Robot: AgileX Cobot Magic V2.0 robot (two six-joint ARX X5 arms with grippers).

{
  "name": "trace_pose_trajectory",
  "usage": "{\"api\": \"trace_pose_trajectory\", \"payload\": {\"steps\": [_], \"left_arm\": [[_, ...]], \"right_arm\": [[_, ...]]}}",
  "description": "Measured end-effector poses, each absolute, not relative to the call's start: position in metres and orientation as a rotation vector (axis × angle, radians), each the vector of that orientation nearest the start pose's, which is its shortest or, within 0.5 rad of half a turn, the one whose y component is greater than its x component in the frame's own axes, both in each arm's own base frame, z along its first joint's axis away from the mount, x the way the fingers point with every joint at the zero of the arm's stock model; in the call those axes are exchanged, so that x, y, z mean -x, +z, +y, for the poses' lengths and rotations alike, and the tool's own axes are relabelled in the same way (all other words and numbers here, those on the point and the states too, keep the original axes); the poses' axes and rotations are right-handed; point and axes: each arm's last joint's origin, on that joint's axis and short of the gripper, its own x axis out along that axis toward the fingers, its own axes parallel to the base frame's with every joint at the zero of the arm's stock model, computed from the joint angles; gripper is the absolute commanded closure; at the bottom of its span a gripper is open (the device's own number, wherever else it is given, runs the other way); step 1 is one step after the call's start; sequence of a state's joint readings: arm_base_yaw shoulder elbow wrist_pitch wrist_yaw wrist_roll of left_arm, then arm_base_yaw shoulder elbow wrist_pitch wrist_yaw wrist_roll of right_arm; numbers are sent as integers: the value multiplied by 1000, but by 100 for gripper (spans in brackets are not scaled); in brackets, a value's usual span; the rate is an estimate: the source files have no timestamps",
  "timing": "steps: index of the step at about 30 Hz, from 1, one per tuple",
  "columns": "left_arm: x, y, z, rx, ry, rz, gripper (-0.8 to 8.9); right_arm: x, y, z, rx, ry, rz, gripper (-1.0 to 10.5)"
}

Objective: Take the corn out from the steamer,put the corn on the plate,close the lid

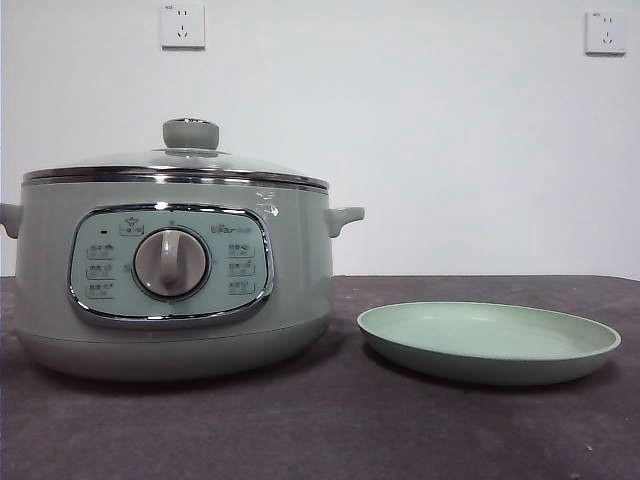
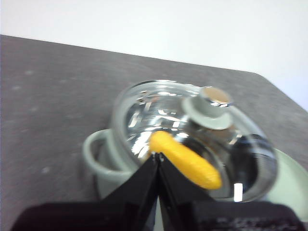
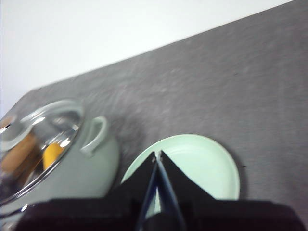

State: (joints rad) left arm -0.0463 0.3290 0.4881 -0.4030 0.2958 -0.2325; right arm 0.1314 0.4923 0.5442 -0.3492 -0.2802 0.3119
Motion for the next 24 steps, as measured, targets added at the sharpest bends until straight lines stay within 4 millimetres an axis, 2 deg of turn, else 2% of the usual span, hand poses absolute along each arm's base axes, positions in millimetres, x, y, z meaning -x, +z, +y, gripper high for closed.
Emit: {"api": "trace_pose_trajectory", "payload": {"steps": [5, 9, 11, 13, 15, 16, 18, 24], "left_arm": [[-107, 285, -16, 249, -421, 333, 819], [-119, 294, -20, 251, -513, 395, 816], [-126, 296, -21, 252, -545, 423, 804], [-131, 299, -21, 249, -552, 437, 704], [-138, 300, -21, 247, -552, 451, 507], [-140, 300, -22, 249, -551, 458, 463], [-144, 299, -22, 249, -551, 461, 459], [-162, 308, -25, 241, -541, 474, 459]], "right_arm": [[-134, 293, 29, -283, 478, 485, 946], [-146, 305, 33, -242, 560, 573, 940], [-152, 306, 34, -221, 576, 601, 877], [-158, 306, 35, -207, 579, 619, 743], [-162, 303, 35, -201, 578, 635, 620], [-163, 302, 35, -199, 577, 644, 586], [-166, 300, 36, -199, 577, 657, 541], [-168, 299, 36, -200, 575, 666, 535]]}}
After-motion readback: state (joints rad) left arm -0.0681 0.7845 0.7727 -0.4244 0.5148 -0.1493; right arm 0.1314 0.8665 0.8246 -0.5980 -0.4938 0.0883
